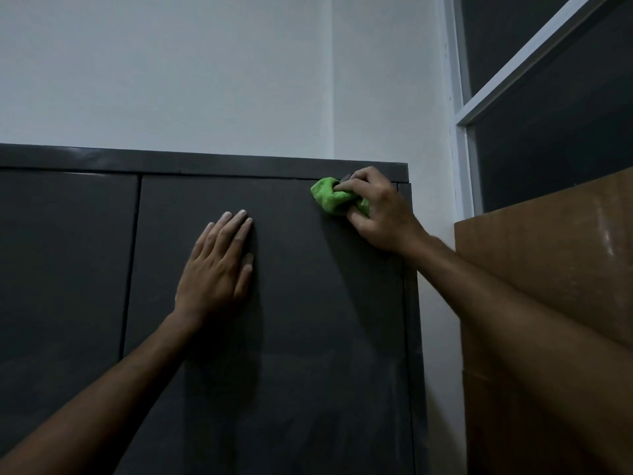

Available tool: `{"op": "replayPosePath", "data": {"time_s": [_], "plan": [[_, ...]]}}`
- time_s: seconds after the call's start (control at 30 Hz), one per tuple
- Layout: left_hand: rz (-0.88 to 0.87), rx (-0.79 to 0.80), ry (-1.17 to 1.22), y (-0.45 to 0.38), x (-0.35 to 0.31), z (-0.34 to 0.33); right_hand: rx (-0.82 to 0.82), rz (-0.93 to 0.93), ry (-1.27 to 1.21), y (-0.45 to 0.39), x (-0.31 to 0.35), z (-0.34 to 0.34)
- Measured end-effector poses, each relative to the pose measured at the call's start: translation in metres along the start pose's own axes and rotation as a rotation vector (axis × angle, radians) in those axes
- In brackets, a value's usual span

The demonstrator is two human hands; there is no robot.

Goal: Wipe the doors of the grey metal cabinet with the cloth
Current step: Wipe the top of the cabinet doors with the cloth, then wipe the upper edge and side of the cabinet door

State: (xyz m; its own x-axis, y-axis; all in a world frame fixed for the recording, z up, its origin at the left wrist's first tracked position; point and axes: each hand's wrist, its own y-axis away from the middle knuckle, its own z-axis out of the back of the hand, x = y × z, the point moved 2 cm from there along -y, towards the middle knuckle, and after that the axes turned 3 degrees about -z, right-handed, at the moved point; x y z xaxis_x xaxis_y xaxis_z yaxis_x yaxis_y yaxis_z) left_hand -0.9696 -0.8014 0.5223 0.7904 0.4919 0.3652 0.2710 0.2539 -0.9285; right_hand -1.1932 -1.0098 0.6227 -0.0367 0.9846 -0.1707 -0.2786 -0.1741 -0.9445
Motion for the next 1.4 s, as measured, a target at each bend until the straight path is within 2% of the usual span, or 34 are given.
{"op": "replayPosePath", "data": {"time_s": [0.1, 0.23, 0.33, 0.4, 0.5, 0.57, 0.63, 0.67, 0.73, 0.9, 0.97, 1.1, 1.17, 1.27, 1.4], "plan": [[0.000, 0.009, -0.005, 0.001, 0.000, 0.000, 0.010, -0.158, -0.209, 0.009, 0.012, 0.014], [0.015, 0.033, 0.004, 0.002, -0.001, 0.000, 0.138, -0.418, -0.618, 0.029, 0.023, 0.026], [0.105, 0.045, 0.053, -0.001, -0.013, 0.008, 0.198, -0.640, -0.955, 0.048, 0.026, 0.024], [0.156, 0.035, 0.148, -0.006, -0.034, 0.018, 0.249, -0.742, -1.064, 0.062, 0.029, 0.022], [0.194, 0.066, 0.481, -0.019, -0.071, 0.033, 0.304, -0.843, -1.173, 0.080, 0.038, 0.019], [0.290, 0.201, 0.840, -0.030, -0.091, 0.043, 0.329, -0.877, -1.192, 0.090, 0.045, 0.016], [0.406, 0.401, 1.151, -0.040, -0.105, 0.048, 0.354, -0.909, -1.195, 0.097, 0.051, 0.013], [0.451, 0.469, 1.268, -0.044, -0.109, 0.050, 0.363, -0.925, -1.195, 0.100, 0.053, 0.013], [0.513, 0.503, 1.413, -0.047, -0.113, 0.051, 0.368, -0.956, -1.189, 0.104, 0.060, 0.011], [0.646, 0.417, 1.450, -0.043, -0.111, 0.045, 0.348, -0.999, -1.033, 0.103, 0.068, 0.017], [0.698, 0.354, 1.407, -0.043, -0.110, 0.043, 0.340, -0.876, -0.864, 0.101, 0.069, 0.025], [0.775, 0.245, 1.350, -0.053, -0.114, 0.040, 0.236, -0.404, -0.276, 0.098, 0.084, 0.026], [0.838, 0.231, 1.380, -0.063, -0.119, 0.040, 0.217, -0.238, -0.013, 0.094, 0.088, 0.013], [0.912, 0.287, 1.497, -0.075, -0.120, 0.037, 0.136, -0.147, 0.315, 0.088, 0.079, -0.004], [0.841, 0.336, 1.464, -0.089, -0.110, 0.037, 0.011, -0.106, 0.470, 0.075, 0.064, -0.016]]}}
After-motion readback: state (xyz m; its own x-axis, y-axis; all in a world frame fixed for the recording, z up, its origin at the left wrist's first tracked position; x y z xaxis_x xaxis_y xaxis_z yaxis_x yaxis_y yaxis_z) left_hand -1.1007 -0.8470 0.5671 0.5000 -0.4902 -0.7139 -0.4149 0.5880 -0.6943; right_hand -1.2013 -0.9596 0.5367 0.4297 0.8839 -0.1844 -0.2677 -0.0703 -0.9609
